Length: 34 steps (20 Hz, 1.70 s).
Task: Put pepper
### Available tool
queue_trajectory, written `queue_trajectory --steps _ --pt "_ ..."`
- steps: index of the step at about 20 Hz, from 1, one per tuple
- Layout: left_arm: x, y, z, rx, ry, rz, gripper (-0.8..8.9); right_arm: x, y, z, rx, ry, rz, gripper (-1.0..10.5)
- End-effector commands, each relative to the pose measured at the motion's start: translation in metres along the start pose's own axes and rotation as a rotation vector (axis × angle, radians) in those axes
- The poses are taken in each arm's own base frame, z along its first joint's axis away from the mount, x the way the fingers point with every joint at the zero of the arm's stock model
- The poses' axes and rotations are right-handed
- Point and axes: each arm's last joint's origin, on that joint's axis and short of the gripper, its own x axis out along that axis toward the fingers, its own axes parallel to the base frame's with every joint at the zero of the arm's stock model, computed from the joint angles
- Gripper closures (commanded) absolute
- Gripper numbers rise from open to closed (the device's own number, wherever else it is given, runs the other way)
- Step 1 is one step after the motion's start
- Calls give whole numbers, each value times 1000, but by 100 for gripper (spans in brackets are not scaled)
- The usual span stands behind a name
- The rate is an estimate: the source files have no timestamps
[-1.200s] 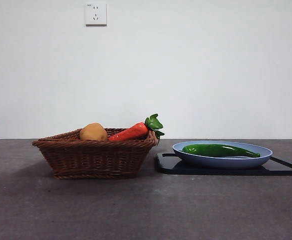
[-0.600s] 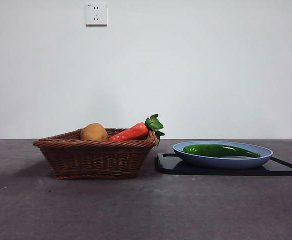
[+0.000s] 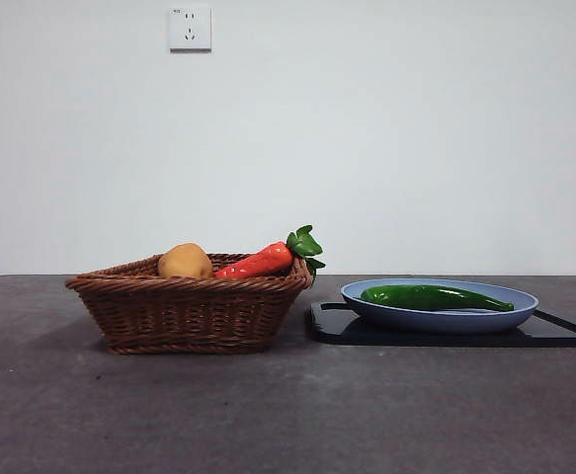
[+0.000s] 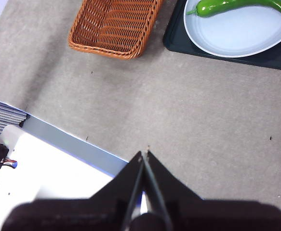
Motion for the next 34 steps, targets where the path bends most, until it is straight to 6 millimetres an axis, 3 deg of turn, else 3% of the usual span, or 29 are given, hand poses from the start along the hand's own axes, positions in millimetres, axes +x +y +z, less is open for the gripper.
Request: queue_trajectory --steps 1,7,14,25,34 --pt "-6 -3 -27 -54 26 6 805 -3 2 4 -6 -19 0 936" --pt "-17 -12 -88 -112 89 6 805 -3 2 4 -6 -19 0 936" --pt "-19 -19 -126 -114 156 0 805 -3 2 4 -6 -19 0 936" --pt "-23 -22 -148 -148 309 -12 805 -3 2 4 -6 -19 0 936" --pt "-23 -22 -147 -148 293 -6 805 -3 2 4 -6 -19 0 936"
